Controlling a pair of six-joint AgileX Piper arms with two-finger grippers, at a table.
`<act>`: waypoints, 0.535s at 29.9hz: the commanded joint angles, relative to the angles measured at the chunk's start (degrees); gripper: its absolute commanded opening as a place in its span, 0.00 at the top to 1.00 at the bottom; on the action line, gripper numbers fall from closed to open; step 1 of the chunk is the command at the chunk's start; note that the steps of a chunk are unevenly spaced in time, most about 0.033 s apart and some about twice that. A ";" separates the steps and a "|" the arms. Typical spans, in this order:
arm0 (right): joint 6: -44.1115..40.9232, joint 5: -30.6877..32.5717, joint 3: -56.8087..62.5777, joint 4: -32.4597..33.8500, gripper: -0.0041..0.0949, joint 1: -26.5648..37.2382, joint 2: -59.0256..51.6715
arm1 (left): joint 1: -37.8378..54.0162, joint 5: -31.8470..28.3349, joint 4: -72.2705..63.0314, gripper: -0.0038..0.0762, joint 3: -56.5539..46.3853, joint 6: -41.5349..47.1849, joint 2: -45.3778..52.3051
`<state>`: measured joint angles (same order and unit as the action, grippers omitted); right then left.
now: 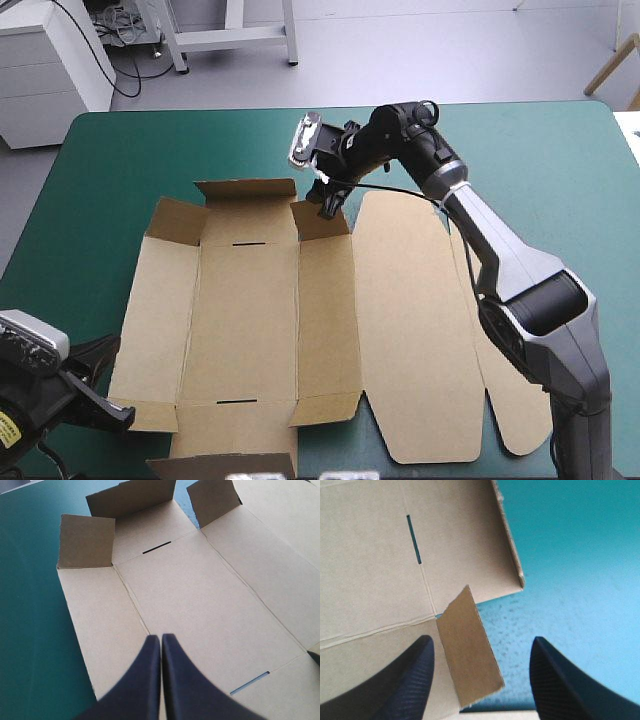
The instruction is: Fold the box
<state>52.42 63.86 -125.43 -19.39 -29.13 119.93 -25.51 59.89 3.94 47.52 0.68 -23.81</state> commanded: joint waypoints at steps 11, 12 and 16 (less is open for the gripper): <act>-24.31 5.05 -2.44 8.55 0.97 7.46 -10.74 | -0.22 -4.46 1.68 0.96 1.70 0.10 -0.48; -26.25 5.05 -2.44 8.55 0.98 8.84 -10.85 | -0.22 -4.46 1.96 0.96 1.70 0.10 -0.48; -32.29 5.05 -2.44 8.48 0.98 14.11 -11.20 | -0.22 -4.58 1.70 0.96 1.70 0.56 -0.48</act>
<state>24.29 70.77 -126.22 -10.67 -18.12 112.85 -25.51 59.46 5.35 47.52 0.68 -23.81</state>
